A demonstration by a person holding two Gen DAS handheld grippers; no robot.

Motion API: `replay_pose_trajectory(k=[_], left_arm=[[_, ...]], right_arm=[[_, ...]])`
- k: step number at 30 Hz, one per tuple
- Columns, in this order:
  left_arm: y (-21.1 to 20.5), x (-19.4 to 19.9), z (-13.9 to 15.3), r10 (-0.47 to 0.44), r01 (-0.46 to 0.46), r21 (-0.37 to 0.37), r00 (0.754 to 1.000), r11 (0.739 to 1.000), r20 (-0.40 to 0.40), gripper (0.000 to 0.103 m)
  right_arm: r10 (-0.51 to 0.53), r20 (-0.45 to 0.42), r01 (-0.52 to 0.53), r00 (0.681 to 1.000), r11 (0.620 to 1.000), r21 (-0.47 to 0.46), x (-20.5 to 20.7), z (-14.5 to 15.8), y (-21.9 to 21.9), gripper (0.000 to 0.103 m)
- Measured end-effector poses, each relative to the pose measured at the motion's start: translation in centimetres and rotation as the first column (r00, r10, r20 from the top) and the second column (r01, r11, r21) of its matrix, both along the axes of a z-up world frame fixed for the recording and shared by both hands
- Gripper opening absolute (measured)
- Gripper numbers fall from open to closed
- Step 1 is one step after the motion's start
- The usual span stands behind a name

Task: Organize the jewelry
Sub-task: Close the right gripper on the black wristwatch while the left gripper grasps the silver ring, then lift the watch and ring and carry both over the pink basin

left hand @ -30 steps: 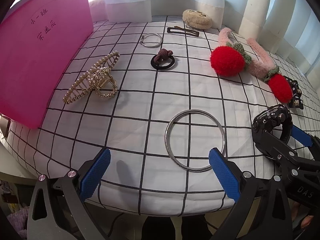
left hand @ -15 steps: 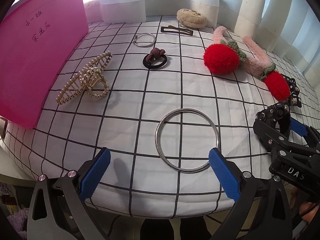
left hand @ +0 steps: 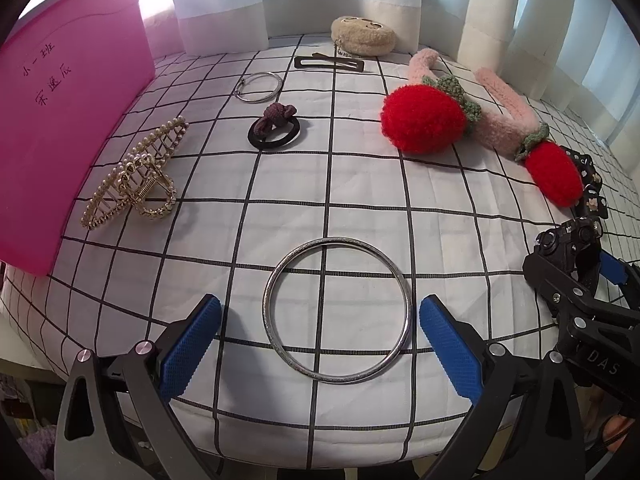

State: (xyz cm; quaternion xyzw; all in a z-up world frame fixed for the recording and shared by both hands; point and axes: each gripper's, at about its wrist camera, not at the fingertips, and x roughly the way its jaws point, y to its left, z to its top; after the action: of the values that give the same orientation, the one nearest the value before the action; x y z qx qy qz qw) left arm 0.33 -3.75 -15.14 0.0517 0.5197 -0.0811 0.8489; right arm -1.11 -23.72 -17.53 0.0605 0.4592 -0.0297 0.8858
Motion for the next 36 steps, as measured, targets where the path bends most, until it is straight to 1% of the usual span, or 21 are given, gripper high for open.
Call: replay_pose_trajectory(k=[6, 11, 14, 16, 17, 20, 22, 24, 29, 32, 36], left_arm=[[0.1, -1.0, -0.2, 0.002, 0.000, -0.015, 0.996, 1.000, 0.092, 0.098], [0.1, -1.1, -0.2, -0.009, 0.010, -0.013, 0.994, 1.000, 0.106, 0.097], [-0.1, -1.3, 0.0, -0.029, 0.031, -0.016, 0.994, 0.999, 0.102, 0.088], [-0.5, -1.6, 0.2, -0.050, 0.052, -0.019, 0.994, 0.998, 0.100, 0.075], [-0.7, -1.7, 0.3, -0.057, 0.060, -0.020, 0.993, 0.998, 0.102, 0.071], [-0.7, -1.6, 0.4, -0.057, 0.060, -0.023, 0.993, 0.998, 0.101, 0.071], [-0.7, -1.6, 0.4, -0.058, 0.061, -0.025, 0.993, 0.998, 0.100, 0.071], [-0.4, -1.5, 0.5, -0.044, 0.048, -0.035, 0.994, 0.998, 0.096, 0.071], [0.2, -1.6, 1.4, -0.031, 0.038, -0.057, 0.993, 0.998, 0.117, 0.070], [0.3, -1.5, 2.3, -0.032, 0.040, -0.060, 0.990, 0.997, 0.134, 0.070], [0.5, -1.4, 3.5, -0.026, 0.037, -0.072, 0.988, 0.997, 0.152, 0.070]], right_arm=[[0.003, 0.006, -0.003, 1.000, 1.000, -0.022, 0.0, -0.1, 0.2, 0.093], [0.006, 0.013, -0.006, 1.000, 1.000, -0.026, -0.1, -0.1, 0.2, 0.093], [0.009, 0.013, -0.009, 1.000, 1.000, -0.028, -0.1, -0.1, 0.2, 0.093], [0.009, 0.015, -0.009, 1.000, 1.000, -0.029, 0.0, -0.1, 0.2, 0.093], [0.010, 0.016, -0.009, 1.000, 0.999, -0.030, 0.0, -0.1, 0.3, 0.093], [0.015, 0.018, -0.015, 1.000, 0.999, -0.033, 0.0, -0.1, 0.4, 0.093], [0.030, 0.030, -0.029, 0.999, 0.999, -0.034, -0.1, 0.1, 0.6, 0.084], [0.050, 0.038, -0.048, 0.998, 0.998, -0.042, -0.1, 0.4, 0.9, 0.065], [0.049, 0.032, -0.049, 0.998, 0.999, -0.019, 0.2, 0.6, 0.7, 0.065], [0.040, 0.034, -0.041, 0.999, 0.999, 0.015, 0.0, 0.7, 0.1, 0.065], [0.042, 0.049, -0.043, 0.998, 0.999, 0.013, -0.2, 1.4, -0.1, 0.065]])
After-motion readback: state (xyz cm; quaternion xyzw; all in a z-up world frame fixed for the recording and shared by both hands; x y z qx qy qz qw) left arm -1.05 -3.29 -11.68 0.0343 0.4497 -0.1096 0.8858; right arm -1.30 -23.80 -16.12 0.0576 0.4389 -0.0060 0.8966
